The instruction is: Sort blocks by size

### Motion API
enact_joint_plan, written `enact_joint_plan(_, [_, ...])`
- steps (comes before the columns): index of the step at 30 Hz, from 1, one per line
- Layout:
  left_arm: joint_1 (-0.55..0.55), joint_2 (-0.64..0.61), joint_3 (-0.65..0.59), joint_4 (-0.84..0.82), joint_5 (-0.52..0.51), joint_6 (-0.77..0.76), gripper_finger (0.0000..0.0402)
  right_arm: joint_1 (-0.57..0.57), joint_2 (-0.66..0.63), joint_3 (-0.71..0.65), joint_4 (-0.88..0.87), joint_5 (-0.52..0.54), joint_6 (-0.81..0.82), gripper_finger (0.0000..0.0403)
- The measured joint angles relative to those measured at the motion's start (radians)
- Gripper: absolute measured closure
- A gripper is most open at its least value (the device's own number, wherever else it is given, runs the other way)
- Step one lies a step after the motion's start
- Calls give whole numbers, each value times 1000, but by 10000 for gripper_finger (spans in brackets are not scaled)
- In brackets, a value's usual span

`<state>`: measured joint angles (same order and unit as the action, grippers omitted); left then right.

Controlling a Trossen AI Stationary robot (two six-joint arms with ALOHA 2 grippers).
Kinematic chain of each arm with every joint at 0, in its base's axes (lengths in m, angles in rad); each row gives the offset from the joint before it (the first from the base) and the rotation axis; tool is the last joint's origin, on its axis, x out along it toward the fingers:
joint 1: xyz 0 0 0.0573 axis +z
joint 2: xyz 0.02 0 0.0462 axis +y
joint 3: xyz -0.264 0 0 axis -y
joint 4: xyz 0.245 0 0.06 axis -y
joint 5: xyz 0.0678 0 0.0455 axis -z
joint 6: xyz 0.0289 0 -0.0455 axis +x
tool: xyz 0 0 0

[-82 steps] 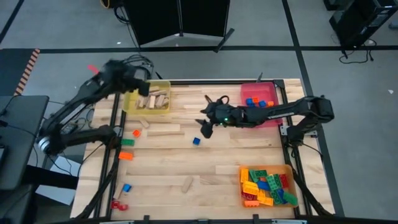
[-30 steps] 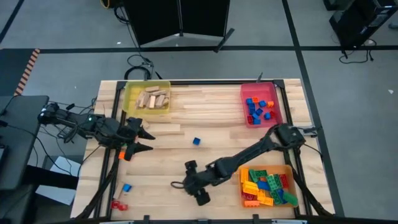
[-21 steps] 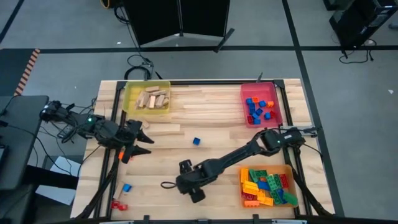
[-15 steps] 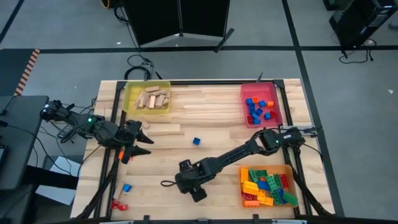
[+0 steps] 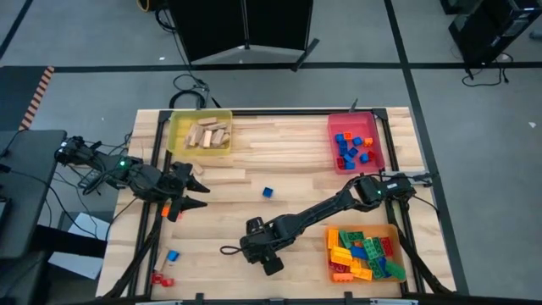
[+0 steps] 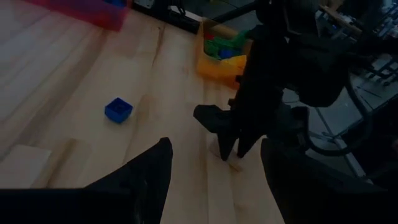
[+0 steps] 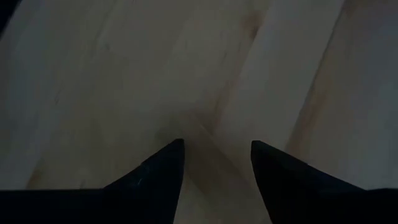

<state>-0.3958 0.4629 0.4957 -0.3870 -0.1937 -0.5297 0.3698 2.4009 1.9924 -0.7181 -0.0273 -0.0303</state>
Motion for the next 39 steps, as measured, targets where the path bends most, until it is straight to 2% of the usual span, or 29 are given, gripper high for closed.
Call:
enact_joint_plan(14, [0, 2, 0, 8, -53, -6, 149, -5, -2, 0, -70, -44, -70, 152])
enact_joint_plan(22, [0, 2, 0, 8, -57, -6, 149, -14, -3, -21, -79, -95, -123, 153])
enact_joint_plan(28, [0, 2, 0, 6, -57, 0, 149, -8, -12, -86, -47, -123, -76, 204])
enact_joint_plan(31, [0, 2, 0, 7, -57, 14, 149, 4, -14, -107, -20, -106, -69, 256])
enact_joint_plan(34, [0, 2, 0, 7, -57, 26, 149, 10, -13, -109, -14, -95, -49, 324])
enact_joint_plan(35, [0, 2, 0, 8, -57, 26, 150, 9, -14, -109, -17, -85, -32, 335])
enact_joint_plan(39, [0, 2, 0, 16, -58, 26, 150, -14, -33, -112, -27, -75, 62, 332])
